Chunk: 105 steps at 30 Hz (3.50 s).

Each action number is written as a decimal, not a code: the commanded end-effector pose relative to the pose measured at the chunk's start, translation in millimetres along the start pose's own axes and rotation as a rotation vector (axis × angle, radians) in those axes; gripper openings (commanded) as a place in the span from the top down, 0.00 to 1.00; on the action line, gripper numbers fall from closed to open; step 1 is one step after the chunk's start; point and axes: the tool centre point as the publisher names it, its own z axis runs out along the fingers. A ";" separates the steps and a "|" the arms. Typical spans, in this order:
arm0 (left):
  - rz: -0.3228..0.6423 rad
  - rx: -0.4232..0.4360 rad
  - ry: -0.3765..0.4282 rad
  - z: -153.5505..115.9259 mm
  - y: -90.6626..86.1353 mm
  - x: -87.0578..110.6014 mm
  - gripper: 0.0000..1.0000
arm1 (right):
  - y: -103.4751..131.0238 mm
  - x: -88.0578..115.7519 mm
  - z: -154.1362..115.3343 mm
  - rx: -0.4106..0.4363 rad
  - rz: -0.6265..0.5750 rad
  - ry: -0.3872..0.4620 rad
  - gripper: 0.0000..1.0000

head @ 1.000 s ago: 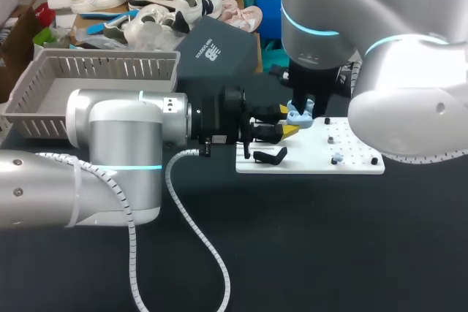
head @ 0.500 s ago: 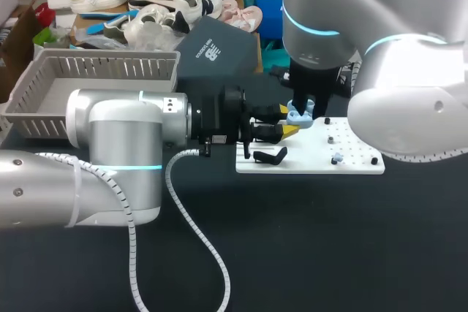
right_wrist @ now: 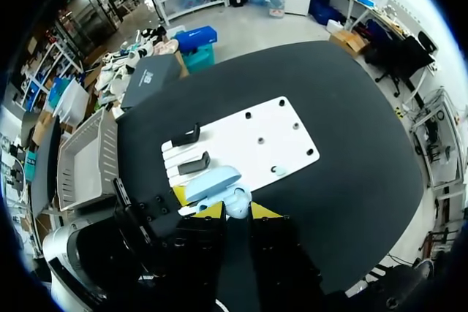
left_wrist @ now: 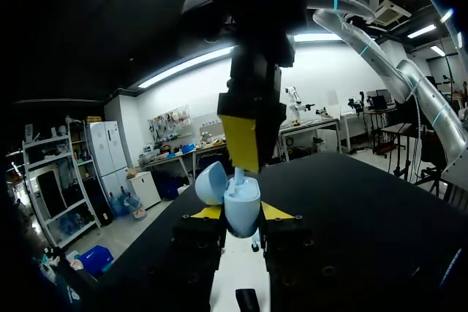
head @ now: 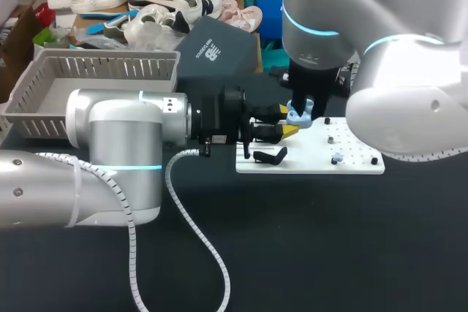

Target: Pick up each earbud case from the left stands, insert the matching earbuds, close the lid, and place the case in the box.

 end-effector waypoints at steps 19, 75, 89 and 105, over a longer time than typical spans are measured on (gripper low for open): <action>0.001 -0.002 -0.003 0.3 0.0 0.6 1.00 | 2.8 -0.1 6.9 -0.019 -0.006 0.021 0.83; 0.001 -0.002 -0.003 0.3 0.0 0.6 1.00 | -84.0 47.7 97.8 -0.178 -0.193 -0.058 0.67; 0.001 -0.002 -0.003 0.3 0.0 0.6 1.00 | -90.4 35.9 113.8 -0.160 -0.092 -0.095 0.67; 0.001 -0.002 -0.003 0.3 0.0 0.6 1.00 | -81.8 8.1 135.4 -0.141 -0.098 -0.077 0.69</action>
